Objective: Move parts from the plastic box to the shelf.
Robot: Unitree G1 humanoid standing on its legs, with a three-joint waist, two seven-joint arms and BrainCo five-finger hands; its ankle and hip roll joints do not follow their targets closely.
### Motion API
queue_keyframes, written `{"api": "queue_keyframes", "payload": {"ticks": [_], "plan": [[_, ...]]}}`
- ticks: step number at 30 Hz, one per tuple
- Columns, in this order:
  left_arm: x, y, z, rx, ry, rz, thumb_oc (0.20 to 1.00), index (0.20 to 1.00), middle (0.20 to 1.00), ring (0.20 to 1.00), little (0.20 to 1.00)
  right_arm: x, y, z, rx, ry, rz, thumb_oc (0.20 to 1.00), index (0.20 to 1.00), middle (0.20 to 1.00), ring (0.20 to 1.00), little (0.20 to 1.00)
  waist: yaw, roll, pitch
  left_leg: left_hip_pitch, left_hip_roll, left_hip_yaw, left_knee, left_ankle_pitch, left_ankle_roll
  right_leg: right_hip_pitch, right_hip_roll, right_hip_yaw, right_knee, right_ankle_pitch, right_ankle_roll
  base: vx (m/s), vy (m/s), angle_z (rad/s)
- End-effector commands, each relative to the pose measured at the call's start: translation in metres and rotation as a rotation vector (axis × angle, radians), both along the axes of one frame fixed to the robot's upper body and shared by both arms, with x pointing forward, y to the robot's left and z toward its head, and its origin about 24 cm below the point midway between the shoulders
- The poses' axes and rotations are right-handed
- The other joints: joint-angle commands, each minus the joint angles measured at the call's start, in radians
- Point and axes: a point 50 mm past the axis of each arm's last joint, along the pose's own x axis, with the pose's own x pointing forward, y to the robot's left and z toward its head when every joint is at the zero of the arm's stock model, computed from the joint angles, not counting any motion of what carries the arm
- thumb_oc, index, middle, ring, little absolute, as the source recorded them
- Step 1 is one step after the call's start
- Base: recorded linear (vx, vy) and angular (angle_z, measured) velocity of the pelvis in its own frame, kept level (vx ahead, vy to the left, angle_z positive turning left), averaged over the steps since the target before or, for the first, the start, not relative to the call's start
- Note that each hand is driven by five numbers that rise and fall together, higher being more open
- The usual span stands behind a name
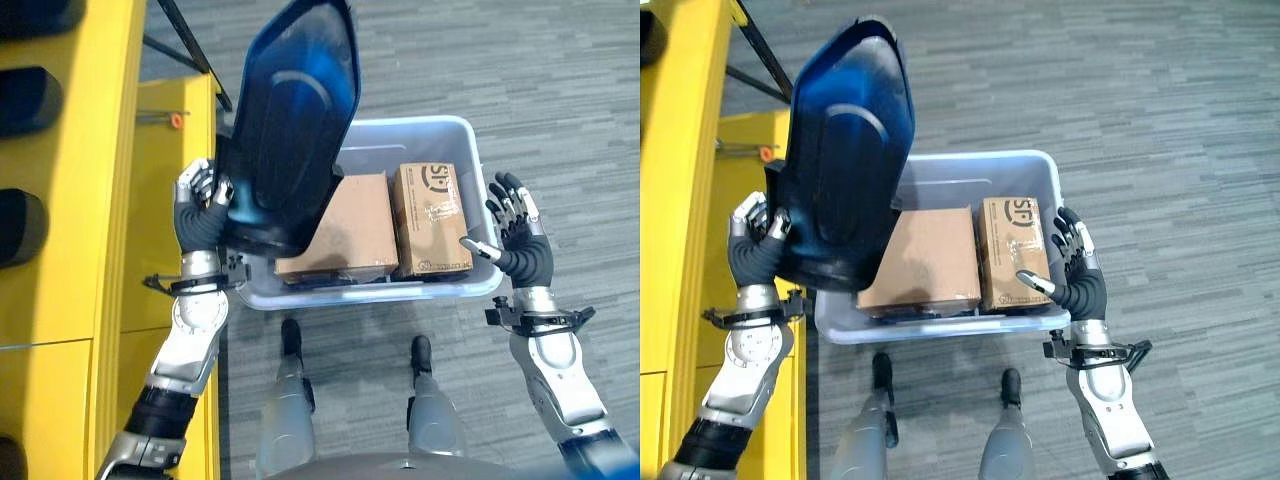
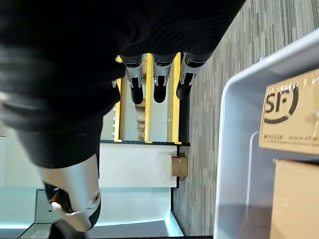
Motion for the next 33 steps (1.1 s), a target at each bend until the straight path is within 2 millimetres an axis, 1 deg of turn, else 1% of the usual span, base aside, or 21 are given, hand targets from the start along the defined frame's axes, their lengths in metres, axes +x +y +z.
{"api": "queue_keyframes", "payload": {"ticks": [1, 2, 3, 4, 7, 8, 9, 10, 11, 13, 14, 15, 16, 17, 19, 21, 23, 25, 26, 29, 33], "plan": [[0.007, 0.009, 0.033, -0.029, -0.174, -0.084, 0.2, 0.2, 0.2, 0.2, 0.2, 0.003, -0.001, 0.014, 0.005, -0.068, 0.043, 1.0, 1.0, 1.0, 1.0, 1.0, 0.011, -0.008, -0.028, 0.074, 0.151, -0.047, 0.064, -0.031, -0.034, -0.107, 0.014, 0.057, 0.302, -0.12, -0.035, -0.02, -0.231, 0.01], [0.002, 0.01, 0.024, -0.033, -0.131, -0.096, 0.2, 0.2, 0.2, 0.2, 0.2, 0.006, 0.003, 0.014, 0.002, -0.063, 0.074, 1.0, 1.0, 1.0, 1.0, 1.0, 0.024, 0.007, -0.031, 0.089, 0.175, -0.07, 0.071, -0.008, -0.031, -0.111, 0.048, 0.055, 0.381, -0.17, -0.058, -0.06, -0.321, 0.05], [-0.006, 0.012, 0.013, -0.096, -0.089, -0.117, 0.2, 0.2, 0.2, 0.2, 0.2, 0.009, 0.011, 0.021, -0.02, -0.087, 0.131, 1.0, 1.0, 1.0, 1.0, 1.0, 0.043, 0.019, -0.025, 0.107, 0.199, -0.092, 0.069, 0.041, -0.028, -0.113, 0.083, 0.044, 0.448, -0.213, -0.085, -0.07, -0.348, 0.07], [-0.009, 0.012, 0.009, -0.097, -0.068, -0.114, 0.2, 0.2, 0.2, 0.2, 0.2, 0.01, 0.013, 0.022, -0.021, -0.089, 0.146, 1.0, 1.0, 1.0, 1.0, 1.0, 0.052, 0.025, -0.022, 0.109, 0.211, -0.106, 0.06, 0.078, -0.031, -0.112, 0.102, 0.029, 0.47, -0.235, -0.101, -0.08, -0.299, 0.03], [-0.016, 0.011, -0.005, -0.158, -0.015, -0.133, 0.2, 0.2, 0.2, 0.2, 0.2, 0.013, 0.017, 0.028, -0.049, -0.112, 0.18, 1.0, 1.0, 1.0, 1.0, 1.0, 0.084, 0.04, -0.02, 0.1, 0.225, -0.141, 0.005, 0.192, -0.045, -0.11, 0.132, -0.026, 0.488, -0.261, -0.124, -0.11, -0.236, 0.26], [-0.017, 0.011, -0.007, -0.158, -0.005, -0.127, 0.2, 0.2, 0.2, 0.2, 0.2, 0.014, 0.017, 0.03, -0.057, -0.119, 0.174, 1.0, 1.0, 1.0, 1.0, 1.0, 0.09, 0.042, -0.019, 0.09, 0.222, -0.136, -0.009, 0.224, -0.047, -0.105, 0.129, -0.051, 0.484, -0.265, -0.127, -0.13, -0.221, 0.55], [-0.017, 0.009, -0.009, -0.182, 0.006, -0.145, 0.2, 0.2, 0.2, 0.2, 0.2, 0.015, 0.015, 0.03, -0.072, -0.12, 0.163, 1.0, 1.0, 1.0, 1.0, 1.0, 0.096, 0.044, -0.02, 0.071, 0.215, -0.109, -0.026, 0.257, -0.045, -0.094, 0.122, -0.079, 0.462, -0.26, -0.134, -0.13, -0.228, 0.65], [-0.015, 0.007, -0.014, -0.192, 0.023, -0.156, 0.2, 0.2, 0.2, 0.2, 0.2, 0.017, 0.014, 0.029, -0.108, -0.119, 0.146, 1.0, 1.0, 1.0, 1.0, 1.0, 0.1, 0.043, -0.021, 0.051, 0.198, -0.069, -0.03, 0.265, -0.043, -0.076, 0.11, -0.11, 0.43, -0.245, -0.139, -0.13, -0.21, 0.81], [-0.014, 0.006, -0.015, -0.18, 0.031, -0.157, 0.2, 0.2, 0.2, 0.2, 0.2, 0.018, 0.013, 0.028, -0.129, -0.111, 0.137, 1.0, 1.0, 1.0, 1.0, 1.0, 0.101, 0.033, -0.022, 0.043, 0.175, -0.049, -0.015, 0.24, -0.038, -0.063, 0.094, -0.127, 0.389, -0.221, -0.14, -0.16, -0.205, 1.31], [-0.016, 0.007, -0.016, -0.174, 0.03, -0.153, 0.2, 0.2, 0.2, 0.2, 0.2, 0.019, 0.011, 0.025, -0.127, -0.089, 0.137, 1.0, 1.0, 1.0, 1.0, 1.0, 0.106, 0.015, -0.034, 0.062, 0.113, -0.058, 0.052, 0.153, -0.024, -0.035, 0.067, -0.164, 0.272, -0.15, -0.129, -0.22, -0.229, 1.73], [-0.018, 0.008, -0.015, -0.179, 0.025, -0.152, 0.2, 0.2, 0.2, 0.2, 0.2, 0.017, 0.011, 0.025, -0.158, -0.088, 0.147, 1.0, 1.0, 1.0, 1.0, 1.0, 0.102, -0.001, -0.057, 0.103, 0.079, -0.009, 0.126, 0.081, -0.017, -0.017, 0.052, -0.216, 0.19, -0.104, -0.137, -0.18, -0.192, 1.27], [-0.019, 0.008, -0.016, -0.179, 0.027, -0.151, 0.2, 0.2, 0.2, 0.2, 0.2, 0.016, 0.011, 0.024, -0.158, -0.086, 0.148, 1.0, 1.0, 1.0, 1.0, 1.0, 0.096, 0.0, -0.053, 0.103, 0.078, -0.015, 0.14, 0.07, -0.015, -0.001, 0.052, -0.223, 0.175, -0.099, -0.134, -0.17, -0.177, 1.17], [-0.019, 0.008, -0.013, -0.172, 0.018, -0.154, 0.2, 0.2, 0.2, 0.2, 0.2, 0.016, 0.011, 0.023, -0.162, -0.082, 0.146, 1.0, 1.0, 1.0, 1.0, 1.0, 0.086, -0.002, -0.065, 0.13, 0.074, 0.014, 0.189, 0.039, -0.013, 0.002, 0.048, -0.252, 0.145, -0.077, -0.134, -0.13, -0.094, 1.71], [-0.022, 0.009, -0.014, -0.157, 0.02, -0.157, 0.2, 0.2, 0.2, 0.2, 0.2, 0.015, 0.011, 0.016, -0.142, -0.05, 0.148, 1.0, 1.0, 1.0, 1.0, 1.0, 0.07, 0.001, -0.089, 0.196, 0.067, 0.037, 0.257, -0.004, -0.01, 0.006, 0.045, -0.306, 0.107, -0.054, -0.142, -0.17, -0.112, 1.67], [-0.021, 0.008, -0.013, -0.141, 0.027, -0.157, 0.2, 0.2, 0.2, 0.2, 0.2, 0.013, 0.01, 0.006, -0.101, 0.001, 0.147, 1.0, 1.0, 1.0, 1.0, 1.0, 0.052, 0.006, -0.113, 0.284, 0.032, 0.03, 0.251, -0.056, -0.007, 0.017, 0.037, -0.373, 0.114, -0.043, -0.138, -0.08, -0.008, 1.42], [-0.021, 0.008, -0.017, -0.153, 0.041, -0.152, 0.2, 0.2, 0.2, 0.2, 0.2, 0.01, 0.006, 0.0, -0.075, 0.034, 0.136, 1.0, 1.0, 1.0, 1.0, 1.0, 0.043, 0.025, -0.135, 0.349, 0.017, 0.025, 0.164, -0.132, -0.001, 0.032, 0.041, -0.384, 0.142, -0.069, -0.119, 0.02, 0.086, 0.91], [-0.021, 0.006, -0.022, -0.163, 0.068, -0.161, 0.2, 0.2, 0.2, 0.2, 0.2, 0.005, -0.001, -0.004, -0.059, 0.053, 0.102, 1.0, 1.0, 1.0, 1.0, 1.0, 0.038, 0.039, -0.155, 0.364, 0.003, 0.037, 0.013, -0.151, 0.014, 0.03, 0.002, -0.421, 0.189, -0.055, -0.103, -0.01, 0.274, 0.88], [-0.022, 0.009, -0.02, -0.12, 0.077, -0.154, 0.2, 0.2, 0.2, 0.2, 0.2, 0.005, -0.001, -0.008, -0.037, 0.073, 0.096, 1.0, 1.0, 1.0, 1.0, 1.0, 0.047, 0.036, -0.163, 0.382, -0.041, 0.004, -0.081, -0.167, 0.038, 0.028, -0.038, -0.441, 0.195, -0.011, -0.07, -0.04, 0.344, 1.73], [-0.024, 0.012, -0.02, -0.098, 0.083, -0.136, 0.2, 0.2, 0.2, 0.2, 0.2, 0.005, 0.003, -0.011, -0.033, 0.089, 0.109, 1.0, 1.0, 1.0, 1.0, 1.0, 0.065, 0.026, -0.166, 0.364, -0.082, -0.017, -0.089, -0.191, 0.06, 0.033, -0.078, -0.448, 0.184, 0.033, -0.039, -0.06, 0.319, 1.5], [-0.024, 0.013, -0.019, -0.088, 0.082, -0.129, 0.2, 0.2, 0.2, 0.2, 0.2, 0.008, 0.008, -0.015, -0.015, 0.106, 0.123, 1.0, 1.0, 1.0, 1.0, 1.0, 0.077, 0.014, -0.163, 0.362, -0.113, -0.04, -0.09, -0.199, 0.079, 0.042, -0.111, -0.456, 0.181, 0.061, -0.016, -0.04, 0.225, 0.58], [-0.029, 0.016, -0.019, -0.057, 0.089, -0.114, 0.2, 0.2, 0.2, 0.2, 0.2, 0.009, 0.017, -0.023, -0.033, 0.141, 0.15, 1.0, 1.0, 1.0, 1.0, 1.0, 0.102, -0.013, -0.161, 0.373, -0.185, -0.068, -0.091, -0.223, 0.122, 0.049, -0.171, -0.443, 0.191, 0.114, 0.022, 0.0, 0.212, 0.17]]}}
